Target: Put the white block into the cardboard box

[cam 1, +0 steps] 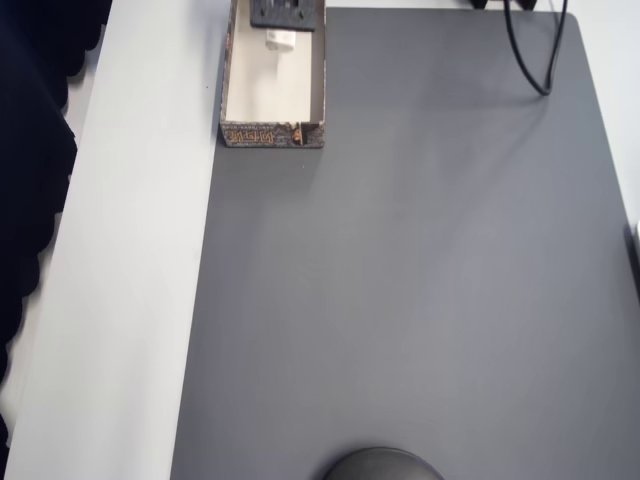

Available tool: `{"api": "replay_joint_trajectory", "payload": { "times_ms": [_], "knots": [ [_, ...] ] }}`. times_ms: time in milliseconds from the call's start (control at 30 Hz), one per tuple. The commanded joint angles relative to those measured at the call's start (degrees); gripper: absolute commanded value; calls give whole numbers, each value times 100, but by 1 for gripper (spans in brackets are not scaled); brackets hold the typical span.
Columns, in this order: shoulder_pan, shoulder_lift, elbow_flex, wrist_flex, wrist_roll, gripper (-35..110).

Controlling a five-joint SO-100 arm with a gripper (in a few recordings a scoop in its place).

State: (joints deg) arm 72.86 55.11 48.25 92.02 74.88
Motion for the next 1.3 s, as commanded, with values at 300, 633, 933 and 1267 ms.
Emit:
{"api": "replay_joint_trajectory", "payload": {
  "times_ms": [300,633,933,1267],
  "knots": [
    [-62,-580,-940,-211,44,-2],
    [-123,-949,-1187,-229,9,-2],
    [-211,-1090,-1336,-229,-35,-2],
    [-185,-1151,-1336,-255,-62,2]
  ]
}}
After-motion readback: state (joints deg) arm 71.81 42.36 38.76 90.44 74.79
